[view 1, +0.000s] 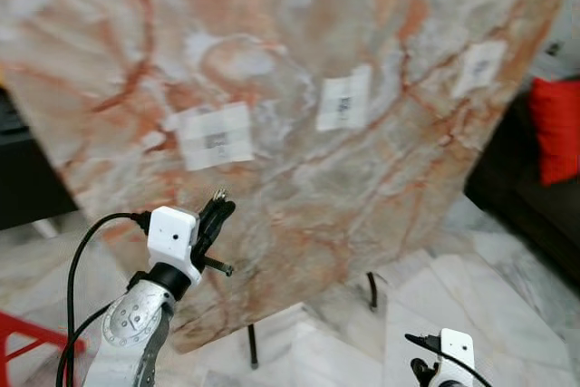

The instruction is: Hang keys on a hook

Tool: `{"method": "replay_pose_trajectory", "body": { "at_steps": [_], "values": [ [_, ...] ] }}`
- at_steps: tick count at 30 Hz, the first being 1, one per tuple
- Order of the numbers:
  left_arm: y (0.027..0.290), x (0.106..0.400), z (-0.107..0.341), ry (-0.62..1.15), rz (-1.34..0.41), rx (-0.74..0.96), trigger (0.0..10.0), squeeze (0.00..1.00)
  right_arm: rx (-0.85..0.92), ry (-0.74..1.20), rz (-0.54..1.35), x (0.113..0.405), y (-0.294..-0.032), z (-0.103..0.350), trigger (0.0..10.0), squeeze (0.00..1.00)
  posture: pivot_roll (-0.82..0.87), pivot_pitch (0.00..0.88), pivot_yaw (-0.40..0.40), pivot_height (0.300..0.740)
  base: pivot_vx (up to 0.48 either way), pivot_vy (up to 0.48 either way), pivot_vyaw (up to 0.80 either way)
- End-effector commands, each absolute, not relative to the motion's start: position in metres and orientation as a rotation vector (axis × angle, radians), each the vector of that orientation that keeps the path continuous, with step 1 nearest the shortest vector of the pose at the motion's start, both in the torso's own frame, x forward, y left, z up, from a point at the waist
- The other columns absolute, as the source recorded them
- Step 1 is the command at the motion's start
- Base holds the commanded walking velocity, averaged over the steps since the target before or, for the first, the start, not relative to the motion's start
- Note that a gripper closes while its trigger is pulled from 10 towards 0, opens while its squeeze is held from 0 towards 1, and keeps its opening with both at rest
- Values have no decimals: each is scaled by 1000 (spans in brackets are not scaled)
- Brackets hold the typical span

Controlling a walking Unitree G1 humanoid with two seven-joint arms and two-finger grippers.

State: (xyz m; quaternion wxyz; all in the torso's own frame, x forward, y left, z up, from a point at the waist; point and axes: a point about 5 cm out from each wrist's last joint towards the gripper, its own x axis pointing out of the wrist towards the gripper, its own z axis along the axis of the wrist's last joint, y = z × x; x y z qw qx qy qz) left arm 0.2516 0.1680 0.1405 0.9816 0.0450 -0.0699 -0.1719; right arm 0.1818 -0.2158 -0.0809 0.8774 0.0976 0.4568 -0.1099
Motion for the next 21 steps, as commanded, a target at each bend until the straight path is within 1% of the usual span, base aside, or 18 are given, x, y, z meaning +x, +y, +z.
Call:
{"method": "replay_pose_trajectory", "body": {
  "at_steps": [1, 2, 12, 19, 21],
  "values": [
    [164, 250, 144, -150, -366, 70, 10000, 0, 192, 962, -229, 181, -218, -81, 10000, 0, 102, 0, -71, 740, 0, 0, -788],
    [163, 248, 144, -148, -368, 67, 10000, 0, 192, 961, -229, 181, -218, -81, 10000, 0, 102, 0, -71, 740, 0, 0, -788],
    [168, 243, 138, -116, -333, 40, 10000, 0, 191, 942, -237, 183, -219, -80, 10000, 0, 108, 0, -75, 740, 0, 0, 0],
    [168, 243, 137, -112, -329, 39, 10000, 0, 198, 945, -236, 183, -219, -80, 10000, 0, 110, 0, -76, 740, 0, 353, 0],
    [168, 243, 138, -114, -330, 44, 10000, 0, 202, 946, -233, 183, -219, -80, 10000, 0, 110, 0, -76, 740, 0, 0, -741]
  ]
}}
